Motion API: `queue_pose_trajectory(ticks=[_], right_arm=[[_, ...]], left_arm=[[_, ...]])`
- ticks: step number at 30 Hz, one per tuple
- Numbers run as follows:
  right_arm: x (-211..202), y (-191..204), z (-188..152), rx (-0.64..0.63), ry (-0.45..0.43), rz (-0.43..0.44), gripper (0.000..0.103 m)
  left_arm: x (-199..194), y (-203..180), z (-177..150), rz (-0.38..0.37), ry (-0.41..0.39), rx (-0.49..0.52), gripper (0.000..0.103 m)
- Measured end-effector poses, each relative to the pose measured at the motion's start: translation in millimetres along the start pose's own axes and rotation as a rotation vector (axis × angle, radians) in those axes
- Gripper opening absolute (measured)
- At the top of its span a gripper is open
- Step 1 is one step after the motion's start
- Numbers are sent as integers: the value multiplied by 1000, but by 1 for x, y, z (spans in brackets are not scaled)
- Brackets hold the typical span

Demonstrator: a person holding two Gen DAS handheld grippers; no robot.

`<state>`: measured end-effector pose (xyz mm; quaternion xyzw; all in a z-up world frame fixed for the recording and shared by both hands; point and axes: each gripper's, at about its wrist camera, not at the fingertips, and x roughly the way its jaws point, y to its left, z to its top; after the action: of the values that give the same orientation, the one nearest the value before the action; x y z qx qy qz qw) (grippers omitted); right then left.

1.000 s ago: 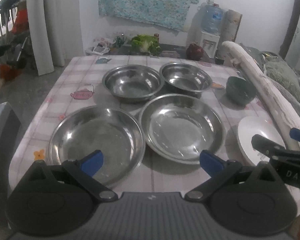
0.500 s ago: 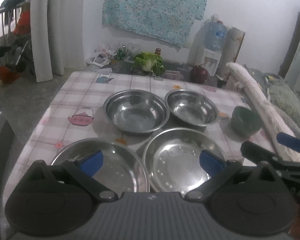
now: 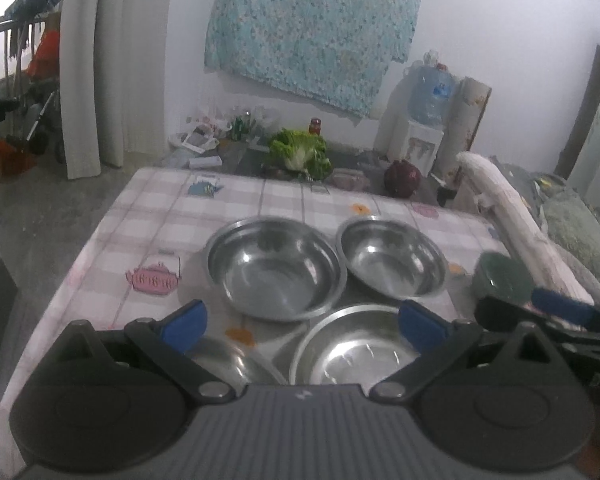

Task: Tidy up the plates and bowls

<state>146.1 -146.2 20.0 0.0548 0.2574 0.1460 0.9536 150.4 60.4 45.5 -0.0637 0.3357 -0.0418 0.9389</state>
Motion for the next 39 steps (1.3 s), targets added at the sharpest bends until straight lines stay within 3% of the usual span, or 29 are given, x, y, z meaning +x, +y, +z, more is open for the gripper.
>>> queue_pose_trajectory(ticks=[6,11,14,18,23,29,31,39], right_arm=[[29,-9,6,28,8,19,102],[48,-16,1,51,29,29,101],[60,-18,0,61,49,34,99],[77,-17,-1,36,71,32,89],[95,-11,5,-1,93,30,72],[114,-7,22,-5,107,49,56],[121,-6,25,5,125,72,49],[169,6,23,20,212,123,40]], left_arm=[[22,8,22,94,-14,39,102],[57,13,37,150,37,78,102],[79,15,42,181,73,117,96],[113,19,45,219,145,157,86],[154,31,45,265,233,174,59],[175,50,38,303,295,167,36],[174,59,36,288,300,148,36],[165,91,35,320,311,113,36]])
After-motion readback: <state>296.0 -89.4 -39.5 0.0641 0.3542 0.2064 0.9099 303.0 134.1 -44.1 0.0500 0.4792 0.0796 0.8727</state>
